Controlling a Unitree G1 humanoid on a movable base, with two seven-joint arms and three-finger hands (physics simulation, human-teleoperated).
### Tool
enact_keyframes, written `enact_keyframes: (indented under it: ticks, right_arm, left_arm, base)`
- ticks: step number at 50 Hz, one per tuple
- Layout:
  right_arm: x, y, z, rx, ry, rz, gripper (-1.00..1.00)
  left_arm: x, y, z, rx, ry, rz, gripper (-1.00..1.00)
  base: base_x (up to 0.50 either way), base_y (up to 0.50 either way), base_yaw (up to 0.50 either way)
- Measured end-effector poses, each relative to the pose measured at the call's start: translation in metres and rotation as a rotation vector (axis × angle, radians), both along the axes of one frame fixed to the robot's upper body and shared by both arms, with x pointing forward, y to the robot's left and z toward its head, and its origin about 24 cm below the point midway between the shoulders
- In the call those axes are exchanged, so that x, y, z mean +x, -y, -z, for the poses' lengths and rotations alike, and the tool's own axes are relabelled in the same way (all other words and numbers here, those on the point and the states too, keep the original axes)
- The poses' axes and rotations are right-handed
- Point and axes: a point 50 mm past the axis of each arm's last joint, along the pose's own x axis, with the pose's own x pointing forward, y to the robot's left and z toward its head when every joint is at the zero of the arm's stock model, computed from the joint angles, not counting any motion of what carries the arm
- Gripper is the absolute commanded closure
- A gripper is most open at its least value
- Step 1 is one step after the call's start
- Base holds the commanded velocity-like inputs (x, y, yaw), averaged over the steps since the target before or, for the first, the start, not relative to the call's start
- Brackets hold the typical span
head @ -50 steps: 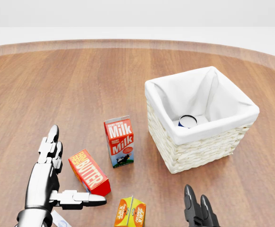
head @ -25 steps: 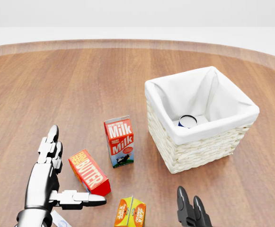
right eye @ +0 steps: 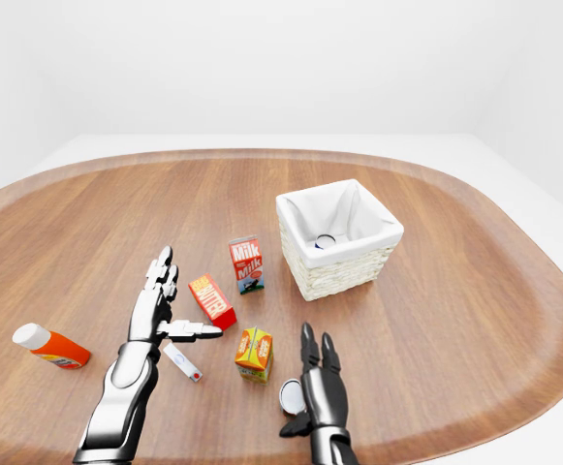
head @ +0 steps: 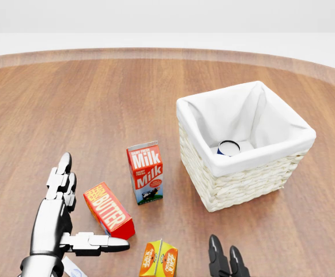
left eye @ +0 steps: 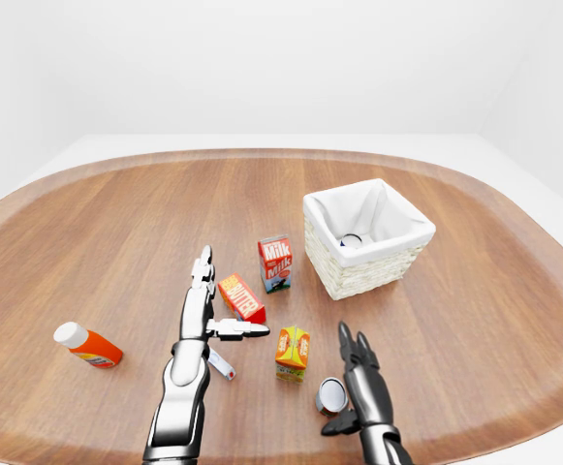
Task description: Pick up the alphabet soup and the tomato sauce, and put them in the basket.
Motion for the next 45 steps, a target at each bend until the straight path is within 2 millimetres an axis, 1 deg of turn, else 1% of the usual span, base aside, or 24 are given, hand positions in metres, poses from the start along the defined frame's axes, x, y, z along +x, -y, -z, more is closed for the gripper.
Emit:
enact_keyframes:
  ticks: [34, 45]
  right_arm:
    - [-0.005, -0.009, 0.007, -0.023, -0.014, -0.034, -1.00]
    - [-0.006, -0.011, 0.015, -0.044, -0.030, -0.037, -1.00]
  left_arm:
    - [0.000, 0.000, 0.000, -0.002, -0.001, -0.002, -1.00]
    - [0.000, 0.000, 0.000, -0.001, -0.001, -0.001, -1.00]
  base:
    - [0.00, 0.00, 0.00]
    - [0.00, 0.00, 0.00]
